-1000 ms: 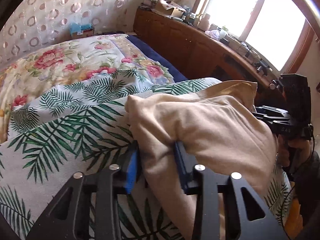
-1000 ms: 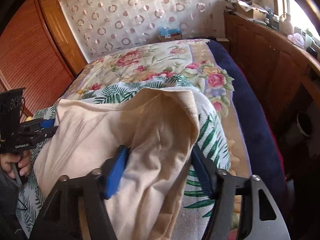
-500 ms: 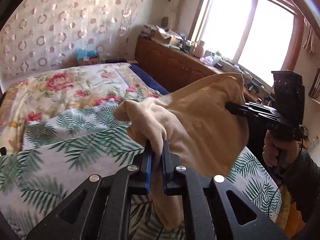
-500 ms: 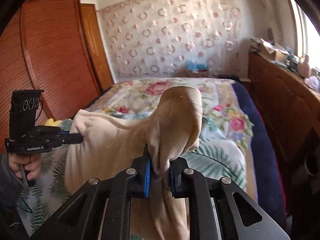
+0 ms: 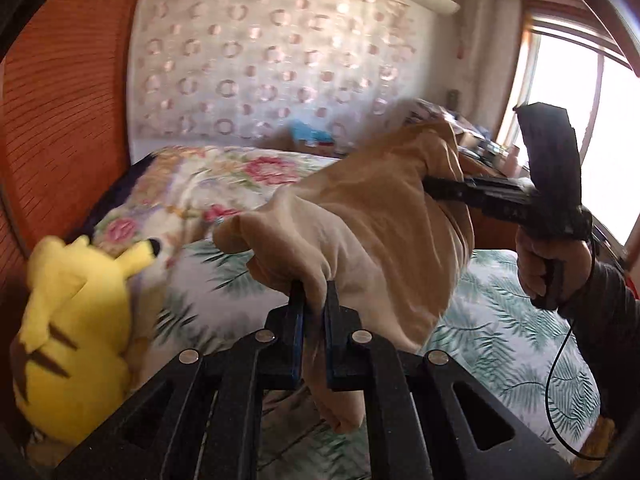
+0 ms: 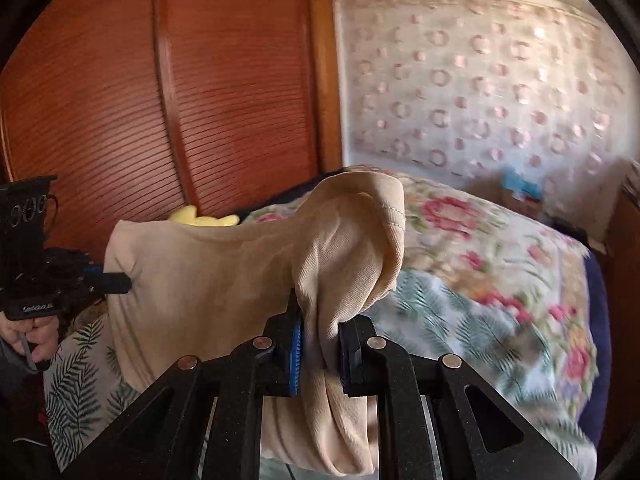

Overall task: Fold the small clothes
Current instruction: 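Lift the folded shirt with both grippers and carry it toward the yellow plush toy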

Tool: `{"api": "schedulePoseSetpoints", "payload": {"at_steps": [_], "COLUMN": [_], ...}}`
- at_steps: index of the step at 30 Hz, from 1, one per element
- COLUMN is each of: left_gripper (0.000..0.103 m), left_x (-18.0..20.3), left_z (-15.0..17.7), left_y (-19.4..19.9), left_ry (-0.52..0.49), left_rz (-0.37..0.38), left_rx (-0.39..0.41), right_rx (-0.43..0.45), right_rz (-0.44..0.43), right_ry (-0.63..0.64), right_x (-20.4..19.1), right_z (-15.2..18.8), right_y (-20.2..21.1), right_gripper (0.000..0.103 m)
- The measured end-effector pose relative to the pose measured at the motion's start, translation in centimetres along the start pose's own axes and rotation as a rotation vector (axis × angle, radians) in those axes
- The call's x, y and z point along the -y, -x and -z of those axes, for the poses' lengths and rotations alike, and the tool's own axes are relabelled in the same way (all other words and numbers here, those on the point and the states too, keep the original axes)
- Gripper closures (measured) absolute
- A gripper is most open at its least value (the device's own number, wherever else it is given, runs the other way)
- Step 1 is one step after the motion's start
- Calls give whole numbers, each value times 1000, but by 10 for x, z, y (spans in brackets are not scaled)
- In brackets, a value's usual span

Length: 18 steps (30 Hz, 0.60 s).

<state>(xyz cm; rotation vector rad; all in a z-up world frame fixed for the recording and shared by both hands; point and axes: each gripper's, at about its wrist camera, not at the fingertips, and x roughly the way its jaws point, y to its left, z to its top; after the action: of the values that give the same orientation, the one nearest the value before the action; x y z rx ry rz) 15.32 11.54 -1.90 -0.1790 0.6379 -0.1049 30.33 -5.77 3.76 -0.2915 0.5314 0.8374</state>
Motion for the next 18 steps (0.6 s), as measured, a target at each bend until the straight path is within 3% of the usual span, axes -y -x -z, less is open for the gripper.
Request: {"api": "schedulePoseSetpoints", "payload": {"at_steps": [3, 9, 15, 18], "left_gripper": [94, 94, 94, 94], "left_x": [-27, -58, -65, -67], "left_z": [18, 50, 65, 69], "left_y": [3, -1, -7, -7], "left_ry": [60, 186, 195, 186], "left_rz": [-62, -69, -95, -119], "left_rx": [-6, -47, -80, -95], "right_rx": [-38, -108, -151, -121], "right_rz": [-53, -91, -103, -83], "right_ry": [87, 255, 229, 156], "right_x": [-18, -39, -39, -30], "right_z": [-32, -79, -92, -94], "right_y": [-53, -142, -183, -169], "right_gripper": [89, 89, 87, 64]}}
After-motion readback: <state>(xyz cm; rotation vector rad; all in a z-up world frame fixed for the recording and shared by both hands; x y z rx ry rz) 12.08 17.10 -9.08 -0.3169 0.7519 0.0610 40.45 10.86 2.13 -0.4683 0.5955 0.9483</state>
